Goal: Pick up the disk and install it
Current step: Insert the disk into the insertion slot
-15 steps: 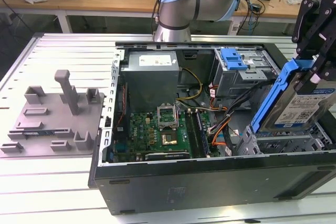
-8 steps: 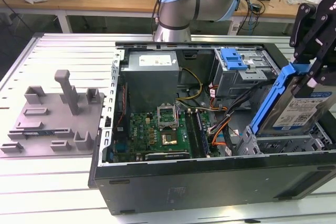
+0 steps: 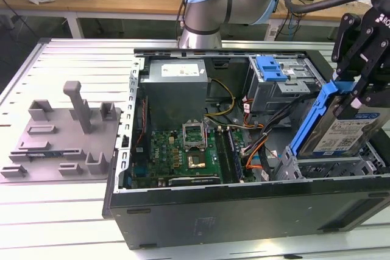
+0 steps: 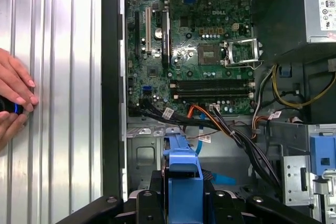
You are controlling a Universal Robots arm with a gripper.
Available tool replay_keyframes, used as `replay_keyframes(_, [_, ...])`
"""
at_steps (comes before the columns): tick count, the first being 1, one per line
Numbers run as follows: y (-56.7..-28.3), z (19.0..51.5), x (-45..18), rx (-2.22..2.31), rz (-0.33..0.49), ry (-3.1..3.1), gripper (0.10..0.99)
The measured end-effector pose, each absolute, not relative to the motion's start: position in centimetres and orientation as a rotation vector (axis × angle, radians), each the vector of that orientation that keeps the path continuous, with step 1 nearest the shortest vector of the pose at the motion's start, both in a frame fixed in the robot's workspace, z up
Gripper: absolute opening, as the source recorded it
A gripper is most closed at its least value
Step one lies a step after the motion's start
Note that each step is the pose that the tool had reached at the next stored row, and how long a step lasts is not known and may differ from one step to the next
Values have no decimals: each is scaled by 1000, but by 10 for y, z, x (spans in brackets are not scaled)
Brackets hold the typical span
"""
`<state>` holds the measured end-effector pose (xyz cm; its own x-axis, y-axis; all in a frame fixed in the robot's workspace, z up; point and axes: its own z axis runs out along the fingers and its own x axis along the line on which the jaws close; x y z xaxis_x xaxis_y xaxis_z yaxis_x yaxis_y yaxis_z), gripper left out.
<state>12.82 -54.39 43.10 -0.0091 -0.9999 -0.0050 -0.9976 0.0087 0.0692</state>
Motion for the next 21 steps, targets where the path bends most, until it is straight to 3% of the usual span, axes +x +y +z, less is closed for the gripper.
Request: replay_keyframes(21, [-544,383,128,2178,-85,-2197,365])
